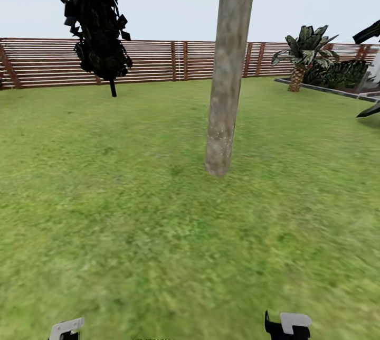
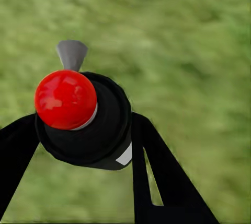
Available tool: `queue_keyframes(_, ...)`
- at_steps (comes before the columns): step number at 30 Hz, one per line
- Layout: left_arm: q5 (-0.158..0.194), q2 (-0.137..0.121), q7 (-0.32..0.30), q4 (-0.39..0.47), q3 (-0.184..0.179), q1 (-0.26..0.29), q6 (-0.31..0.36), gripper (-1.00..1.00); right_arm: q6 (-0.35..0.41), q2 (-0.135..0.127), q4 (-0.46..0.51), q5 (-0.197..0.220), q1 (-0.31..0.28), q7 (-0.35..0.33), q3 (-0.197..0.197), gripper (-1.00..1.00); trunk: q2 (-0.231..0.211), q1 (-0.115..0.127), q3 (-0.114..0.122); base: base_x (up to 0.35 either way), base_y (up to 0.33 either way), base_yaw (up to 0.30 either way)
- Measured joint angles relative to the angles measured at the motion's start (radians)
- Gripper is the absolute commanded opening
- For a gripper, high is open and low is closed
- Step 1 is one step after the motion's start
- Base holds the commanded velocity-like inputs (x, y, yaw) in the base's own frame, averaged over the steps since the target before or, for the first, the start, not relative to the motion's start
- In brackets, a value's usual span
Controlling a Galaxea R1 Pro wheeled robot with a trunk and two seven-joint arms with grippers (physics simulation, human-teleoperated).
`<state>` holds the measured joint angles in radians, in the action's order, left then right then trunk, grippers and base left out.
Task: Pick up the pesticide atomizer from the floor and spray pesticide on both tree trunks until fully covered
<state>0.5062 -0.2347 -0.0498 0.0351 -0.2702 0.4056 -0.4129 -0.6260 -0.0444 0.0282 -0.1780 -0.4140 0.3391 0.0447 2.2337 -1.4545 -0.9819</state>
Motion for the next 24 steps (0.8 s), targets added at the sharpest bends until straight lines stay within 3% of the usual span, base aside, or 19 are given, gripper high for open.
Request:
queue_keyframes(11, 0.0, -0.001, 0.001, 0.0, 0.0, 0.0, 0.0, -1.0, 0.0, 0.0, 0.0, 0.0, 0.0, 0.0, 0.0, 1.0, 0.0, 0.0, 0.0, -0.014, -0.012, 0.282)
queue_keyframes(24, 0.0, 0.007, 0.0, 0.0, 0.0, 0.0, -0.001, -1.0, 0.0, 0.0, 0.0, 0.0, 0.0, 0.0, 0.0, 1.0, 0.0, 0.0, 0.0, -0.052, -0.21, 0.282)
